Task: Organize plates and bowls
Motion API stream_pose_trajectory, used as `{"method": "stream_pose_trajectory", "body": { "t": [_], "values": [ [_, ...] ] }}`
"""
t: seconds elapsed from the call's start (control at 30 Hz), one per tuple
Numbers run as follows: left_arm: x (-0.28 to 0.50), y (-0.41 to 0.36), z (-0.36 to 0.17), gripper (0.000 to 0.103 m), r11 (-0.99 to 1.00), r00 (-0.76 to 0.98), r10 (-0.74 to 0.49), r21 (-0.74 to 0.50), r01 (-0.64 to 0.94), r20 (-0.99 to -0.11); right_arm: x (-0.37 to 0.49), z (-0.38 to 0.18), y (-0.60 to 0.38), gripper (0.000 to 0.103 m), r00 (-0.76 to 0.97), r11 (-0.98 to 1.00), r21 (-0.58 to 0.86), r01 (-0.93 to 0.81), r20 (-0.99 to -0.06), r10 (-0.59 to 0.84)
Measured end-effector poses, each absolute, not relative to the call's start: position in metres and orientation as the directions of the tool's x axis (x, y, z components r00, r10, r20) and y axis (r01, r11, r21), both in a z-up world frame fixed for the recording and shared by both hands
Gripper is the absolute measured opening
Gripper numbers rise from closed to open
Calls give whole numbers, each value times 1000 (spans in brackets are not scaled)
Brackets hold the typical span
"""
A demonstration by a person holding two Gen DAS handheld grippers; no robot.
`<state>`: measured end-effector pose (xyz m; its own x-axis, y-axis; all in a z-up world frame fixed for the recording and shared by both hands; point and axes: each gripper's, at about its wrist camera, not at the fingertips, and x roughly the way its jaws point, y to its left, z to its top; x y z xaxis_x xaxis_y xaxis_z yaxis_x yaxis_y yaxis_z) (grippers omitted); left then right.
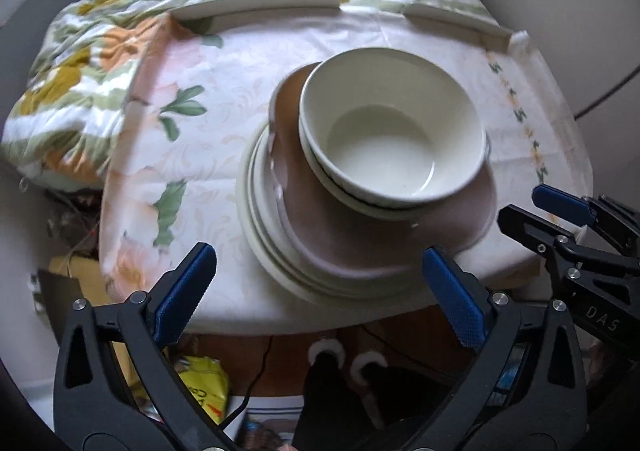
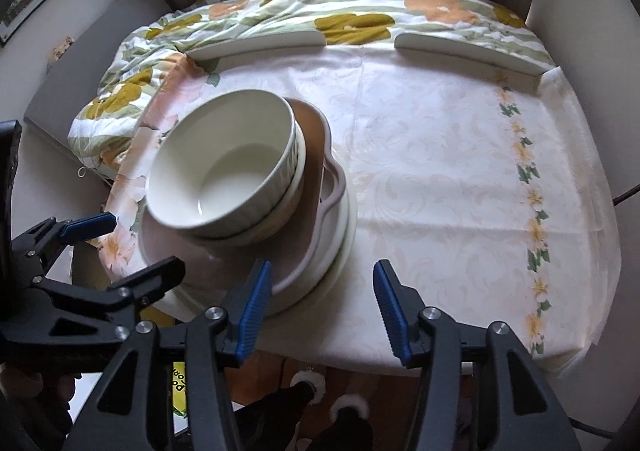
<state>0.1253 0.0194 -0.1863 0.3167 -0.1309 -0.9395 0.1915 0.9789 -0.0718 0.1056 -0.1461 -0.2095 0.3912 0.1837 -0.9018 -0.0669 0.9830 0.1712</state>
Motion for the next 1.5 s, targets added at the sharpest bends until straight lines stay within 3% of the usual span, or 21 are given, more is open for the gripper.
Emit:
{"method": "stream_pose_trajectory", "body": {
  "t": [0.2, 0.37, 0.4, 0.43, 0.5, 0.67, 1.03, 1.5],
  "values": [
    [76, 15, -127, 102, 991, 454, -106, -58, 118, -885, 70, -165, -171, 48, 491, 982, 166, -86, -851, 187],
    [19, 7, -36, 102, 996, 678, -78, -25, 88, -731, 27, -92, -193, 49, 647, 989, 133, -70, -748, 146],
    [12, 5, -23, 102, 996, 708, -69, -14, 84, -703, 19, -80, -196, 55, 672, 990, 126, -61, -728, 134],
    [3, 3, -7, 102, 997, 744, -57, 2, 78, -665, 8, -64, -200, 72, 706, 992, 119, -46, -699, 117],
    [-13, 2, 20, 102, 997, 800, -47, 21, 74, -598, -10, -41, -205, 90, 754, 993, 117, -21, -650, 93],
    [-45, 3, 61, 102, 995, 869, -75, 23, 98, -489, -50, 7, -210, 100, 848, 994, 91, 66, -529, -8],
    [-78, 12, 76, 102, 997, 925, -56, 25, 70, -375, -83, 22, -203, 100, 912, 994, 58, 96, -405, -65],
    [-76, 8, 74, 102, 997, 924, -72, 10, 82, -375, -82, 21, -203, 100, 911, 994, 26, 106, -402, -87]
  ]
}}
